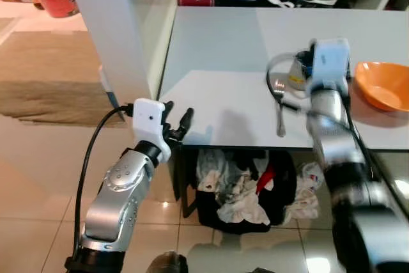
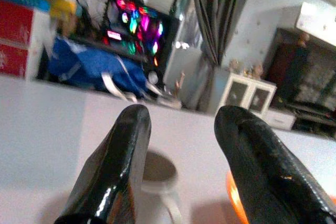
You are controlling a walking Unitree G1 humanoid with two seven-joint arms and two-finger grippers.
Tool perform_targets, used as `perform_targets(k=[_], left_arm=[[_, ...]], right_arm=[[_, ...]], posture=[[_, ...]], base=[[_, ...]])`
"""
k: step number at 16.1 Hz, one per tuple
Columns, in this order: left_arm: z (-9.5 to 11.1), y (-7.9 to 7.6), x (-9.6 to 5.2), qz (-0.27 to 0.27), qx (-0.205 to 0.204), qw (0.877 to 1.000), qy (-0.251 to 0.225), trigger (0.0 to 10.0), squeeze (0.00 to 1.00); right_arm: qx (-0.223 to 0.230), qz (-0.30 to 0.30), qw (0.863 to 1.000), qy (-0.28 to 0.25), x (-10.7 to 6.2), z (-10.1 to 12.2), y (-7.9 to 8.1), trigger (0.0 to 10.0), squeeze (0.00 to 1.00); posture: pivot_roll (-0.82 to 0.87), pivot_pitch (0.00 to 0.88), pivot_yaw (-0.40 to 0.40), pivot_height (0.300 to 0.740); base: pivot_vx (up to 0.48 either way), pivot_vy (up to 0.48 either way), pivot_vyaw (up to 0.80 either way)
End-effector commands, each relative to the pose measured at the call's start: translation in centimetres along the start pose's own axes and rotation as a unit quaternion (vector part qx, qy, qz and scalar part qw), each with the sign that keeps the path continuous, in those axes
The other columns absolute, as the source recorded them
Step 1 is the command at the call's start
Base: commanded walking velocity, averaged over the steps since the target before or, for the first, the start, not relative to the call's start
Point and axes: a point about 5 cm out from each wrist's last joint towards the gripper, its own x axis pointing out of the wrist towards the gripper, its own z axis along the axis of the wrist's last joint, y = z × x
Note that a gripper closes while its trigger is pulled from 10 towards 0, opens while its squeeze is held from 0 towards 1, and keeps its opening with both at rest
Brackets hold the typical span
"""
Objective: Setting the table
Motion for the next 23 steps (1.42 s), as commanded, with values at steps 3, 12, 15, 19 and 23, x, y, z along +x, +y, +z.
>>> perform_targets(k=[3, 12, 15, 19, 23], left_arm=[[-0.1, 2.2, -0.8, 0.033, 0.012, 0.999, -0.003, 10.0, 0.0], [-0.6, 1.7, -0.8, 0.053, 0.005, 0.998, -0.012, 10.0, 0.0], [-0.8, 1.1, -0.8, 0.05, 0.003, 0.999, -0.008, 10.0, 0.0], [-0.7, 0.5, -0.5, 0.049, 0.005, 0.999, -0.013, 10.0, 0.0], [-0.7, 0.0, -0.4, 0.047, 0.001, 0.999, -0.016, 10.0, 0.0]], right_arm=[[-0.025, 0.038, 0.999, -0.005, -4.6, -0.7, -0.4, 10.0, 0.0], [-0.003, 0.164, 0.985, 0.051, -7.6, -2.3, 3.3, 10.0, 0.0], [0.012, 0.2, 0.979, 0.047, -7.7, -2.1, 4.6, 10.0, 0.0], [0.005, 0.207, 0.977, 0.046, -7.0, -2.0, 4.8, 10.0, 0.0], [0.013, 0.215, 0.975, 0.053, -7.0, -2.1, 5.2, 10.0, 0.0]], posture=[[-0.01, 0.0, 0.006, 0.74], [0.02, 0.0, -0.009, 0.74], [0.02, 0.0, -0.006, 0.74], [0.02, 0.0, -0.007, 0.74], [0.02, 0.0, -0.013, 0.74]], base=[[0.0, 0.0, 0.0], [0.0, 0.257, 0.0], [0.0, 0.479, 0.53], [0.0, 0.48, 0.11], [0.0, 0.48, 0.59]])
